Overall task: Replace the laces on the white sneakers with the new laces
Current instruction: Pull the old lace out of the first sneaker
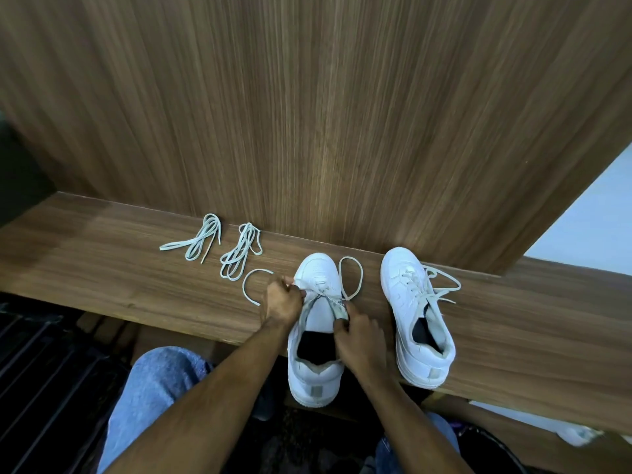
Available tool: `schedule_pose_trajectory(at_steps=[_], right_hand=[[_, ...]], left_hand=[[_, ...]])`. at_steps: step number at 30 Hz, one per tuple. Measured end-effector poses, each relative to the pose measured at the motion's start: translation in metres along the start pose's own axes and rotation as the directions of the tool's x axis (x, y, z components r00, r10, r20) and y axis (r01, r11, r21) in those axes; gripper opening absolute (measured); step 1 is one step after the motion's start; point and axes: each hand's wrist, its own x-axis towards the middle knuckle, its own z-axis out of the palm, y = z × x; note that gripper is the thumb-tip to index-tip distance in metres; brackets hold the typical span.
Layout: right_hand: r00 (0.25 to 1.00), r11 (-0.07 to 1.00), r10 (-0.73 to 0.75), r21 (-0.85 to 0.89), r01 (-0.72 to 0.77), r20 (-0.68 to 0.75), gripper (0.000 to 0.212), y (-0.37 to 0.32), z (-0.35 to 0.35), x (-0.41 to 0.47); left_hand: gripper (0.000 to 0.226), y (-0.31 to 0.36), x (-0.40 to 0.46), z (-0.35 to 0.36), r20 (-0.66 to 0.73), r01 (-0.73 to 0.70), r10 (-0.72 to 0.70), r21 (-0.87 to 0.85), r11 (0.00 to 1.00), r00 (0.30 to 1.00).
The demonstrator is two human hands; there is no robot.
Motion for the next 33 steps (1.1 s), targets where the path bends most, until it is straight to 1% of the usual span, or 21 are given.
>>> schedule_pose_trajectory(at_steps=[3, 4, 6, 8, 13, 18, 19, 20, 21, 22, 23, 24, 25, 26, 27, 28, 29, 30, 31, 32, 33], right_hand=[[1.000, 1.000, 0.004, -0.019, -0.004, -0.003, 0.040, -0.002, 0.000, 0.004], [1.000, 1.000, 0.008, -0.024, -0.008, -0.003, 0.038, -0.003, -0.001, 0.005], [1.000, 0.999, 0.018, -0.031, -0.018, -0.018, 0.033, -0.006, 0.000, 0.008], [1.000, 0.998, 0.007, -0.065, -0.008, -0.030, 0.030, -0.008, 0.001, 0.009], [0.997, 0.997, 0.034, -0.060, -0.039, -0.072, 0.028, -0.005, 0.001, 0.016], [0.995, 0.997, 0.071, 0.011, -0.070, -0.064, 0.026, -0.001, -0.004, 0.020], [0.995, 0.996, 0.084, 0.031, -0.082, -0.062, 0.025, 0.000, -0.004, 0.021], [0.993, 0.994, 0.101, 0.054, -0.097, -0.060, 0.025, 0.001, -0.004, 0.021], [0.991, 0.991, 0.118, 0.075, -0.114, -0.058, 0.025, 0.002, -0.004, 0.022], [0.990, 0.988, 0.131, 0.091, -0.126, -0.056, 0.025, 0.002, -0.004, 0.023], [0.989, 0.986, 0.139, 0.099, -0.133, -0.056, 0.024, 0.003, -0.004, 0.023], [0.988, 0.986, 0.140, 0.101, -0.134, -0.059, 0.024, 0.003, -0.003, 0.023], [0.988, 0.986, 0.138, 0.102, -0.131, -0.064, 0.023, 0.004, -0.003, 0.023], [0.989, 0.987, 0.131, 0.106, -0.123, -0.073, 0.023, 0.004, -0.003, 0.023], [0.989, 0.988, 0.121, 0.109, -0.112, -0.081, 0.022, 0.004, -0.002, 0.023], [0.990, 0.989, 0.109, 0.106, -0.100, -0.084, 0.021, 0.005, -0.001, 0.024], [0.991, 0.990, 0.105, 0.098, -0.097, -0.084, 0.021, 0.005, 0.000, 0.024], [0.991, 0.991, 0.109, 0.090, -0.101, -0.081, 0.021, 0.006, 0.000, 0.024], [0.990, 0.991, 0.113, 0.085, -0.106, -0.079, 0.021, 0.006, 0.001, 0.024], [0.990, 0.990, 0.115, 0.086, -0.108, -0.080, 0.021, 0.006, 0.001, 0.024], [0.990, 0.990, 0.117, 0.088, -0.110, -0.081, 0.022, 0.007, 0.002, 0.024]], left_hand=[[0.036, 0.030, -0.022, -0.008, 0.113, -0.172, 0.147, 0.258, 0.951, 0.983], [0.035, 0.035, -0.026, -0.008, 0.169, -0.254, 0.205, 0.365, 0.896, 0.964], [0.028, 0.043, -0.031, -0.006, 0.261, -0.393, 0.295, 0.566, 0.724, 0.919], [0.025, 0.048, -0.034, -0.003, 0.289, -0.429, 0.321, 0.685, 0.589, 0.902], [0.025, 0.041, -0.040, 0.002, 0.344, -0.464, 0.352, 0.811, 0.355, 0.871], [0.026, 0.044, -0.045, 0.008, 0.364, -0.475, 0.391, 0.847, 0.239, 0.845], [0.026, 0.044, -0.046, 0.009, 0.353, -0.464, 0.387, 0.851, 0.246, 0.852], [0.025, 0.047, -0.048, 0.008, 0.317, -0.437, 0.378, 0.850, 0.293, 0.870], [0.026, 0.046, -0.045, 0.005, 0.249, -0.388, 0.356, 0.830, 0.401, 0.900], [0.027, 0.045, -0.043, 0.002, 0.138, -0.311, 0.323, 0.753, 0.580, 0.936], [0.030, 0.045, -0.039, -0.003, 0.022, -0.194, 0.224, 0.591, 0.783, 0.974], [0.032, 0.043, -0.031, -0.007, -0.061, -0.070, 0.097, 0.338, 0.938, 0.993], [0.031, 0.044, -0.027, -0.011, -0.110, 0.050, -0.044, 0.053, 0.997, 0.993], [0.026, 0.041, -0.020, -0.015, -0.080, 0.154, -0.170, -0.177, 0.972, 0.982], [0.019, 0.039, -0.018, -0.017, -0.059, 0.210, -0.235, -0.285, 0.935, 0.970], [0.012, 0.035, -0.014, -0.018, -0.053, 0.204, -0.229, -0.292, 0.934, 0.972], [0.003, 0.037, -0.015, -0.018, -0.082, 0.150, -0.167, -0.183, 0.972, 0.983], [0.010, 0.036, -0.014, -0.019, -0.093, 0.042, -0.042, -0.002, 0.999, 0.995], [0.022, 0.035, -0.016, -0.018, -0.082, -0.070, 0.092, 0.238, 0.969, 0.992], [0.030, 0.035, -0.019, -0.017, -0.033, -0.213, 0.247, 0.410, 0.887, 0.968], [0.035, 0.038, -0.024, -0.014, 0.057, -0.344, 0.366, 0.496, 0.797, 0.929]])
